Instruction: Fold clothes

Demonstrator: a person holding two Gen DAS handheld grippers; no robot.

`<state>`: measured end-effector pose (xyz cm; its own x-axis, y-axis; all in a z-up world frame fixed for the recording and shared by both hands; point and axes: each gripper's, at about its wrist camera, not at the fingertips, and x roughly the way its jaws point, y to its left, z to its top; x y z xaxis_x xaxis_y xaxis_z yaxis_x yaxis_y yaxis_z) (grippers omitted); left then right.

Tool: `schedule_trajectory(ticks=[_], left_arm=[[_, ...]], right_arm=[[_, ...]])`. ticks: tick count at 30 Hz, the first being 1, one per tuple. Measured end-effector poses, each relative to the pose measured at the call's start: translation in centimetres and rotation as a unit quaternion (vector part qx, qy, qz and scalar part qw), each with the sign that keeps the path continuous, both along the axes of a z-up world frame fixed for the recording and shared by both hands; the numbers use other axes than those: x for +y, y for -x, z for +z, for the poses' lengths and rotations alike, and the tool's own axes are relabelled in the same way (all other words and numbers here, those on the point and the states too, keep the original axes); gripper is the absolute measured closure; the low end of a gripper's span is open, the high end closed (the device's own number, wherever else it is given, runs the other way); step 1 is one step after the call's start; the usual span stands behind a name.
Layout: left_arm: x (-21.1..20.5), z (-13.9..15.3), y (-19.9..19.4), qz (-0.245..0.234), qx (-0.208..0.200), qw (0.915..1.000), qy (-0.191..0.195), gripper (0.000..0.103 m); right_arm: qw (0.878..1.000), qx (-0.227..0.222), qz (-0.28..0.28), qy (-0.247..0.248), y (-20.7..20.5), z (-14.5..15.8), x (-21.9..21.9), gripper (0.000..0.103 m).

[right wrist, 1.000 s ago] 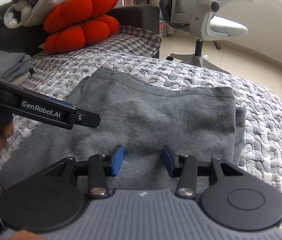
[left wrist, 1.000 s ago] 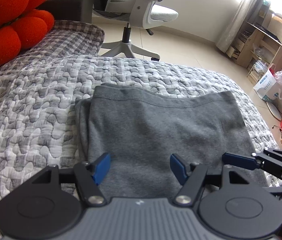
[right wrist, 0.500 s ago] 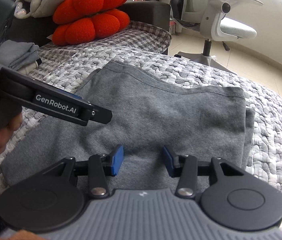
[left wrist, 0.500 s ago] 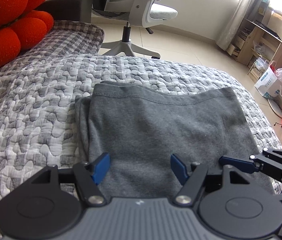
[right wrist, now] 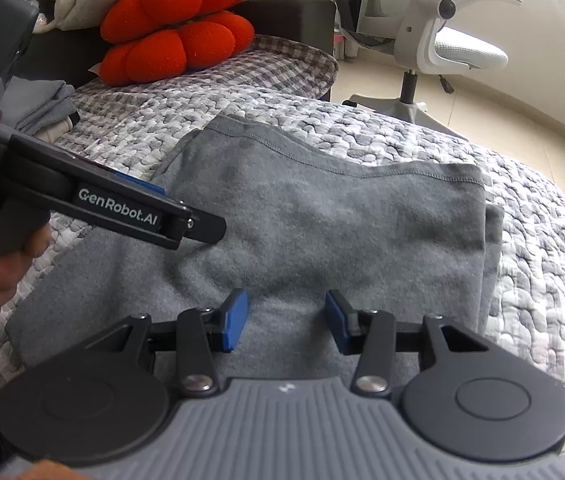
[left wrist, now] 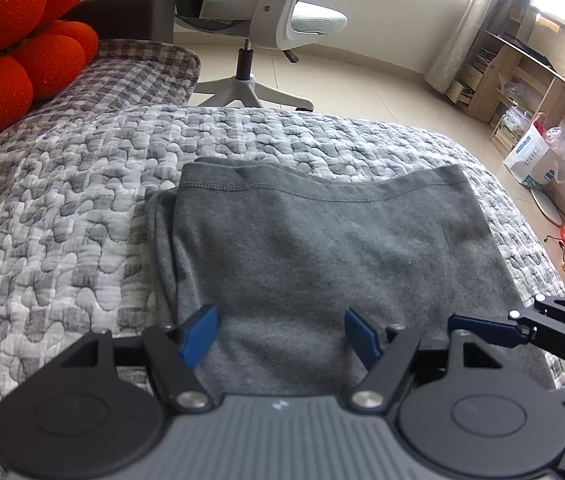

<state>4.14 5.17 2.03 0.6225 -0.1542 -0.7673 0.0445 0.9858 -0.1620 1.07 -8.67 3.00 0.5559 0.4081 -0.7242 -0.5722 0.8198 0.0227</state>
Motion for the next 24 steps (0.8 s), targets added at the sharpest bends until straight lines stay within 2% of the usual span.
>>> schedule_trajectory(ticks=[9, 14, 18, 24], left_arm=[[-1.3, -0.3, 1.1, -0.025, -0.015, 0.9987, -0.042, 0.029], [-1.0, -0.1, 3.1, -0.027, -0.024, 0.9987, -0.035, 0.029], [-0.3, 0.1, 5.5, -0.019, -0.015, 0.9997, -0.009, 0.028], [-1.7, 1.0, 10.5, -0.036, -0.064, 0.9971, -0.018, 0.029]], right_arm=[[1.0, 0.002, -0.011, 0.007, 1.5, 0.2, -0.5, 0.055], [1.0, 0.009, -0.018, 0.0, 3.1, 0.2, -1.6, 0.051], [1.0, 0.014, -0.024, -0.005, 4.5, 0.2, -2.5, 0.047], [0.999, 0.011, -0.034, -0.02, 7.1, 0.4, -3.5, 0.047]])
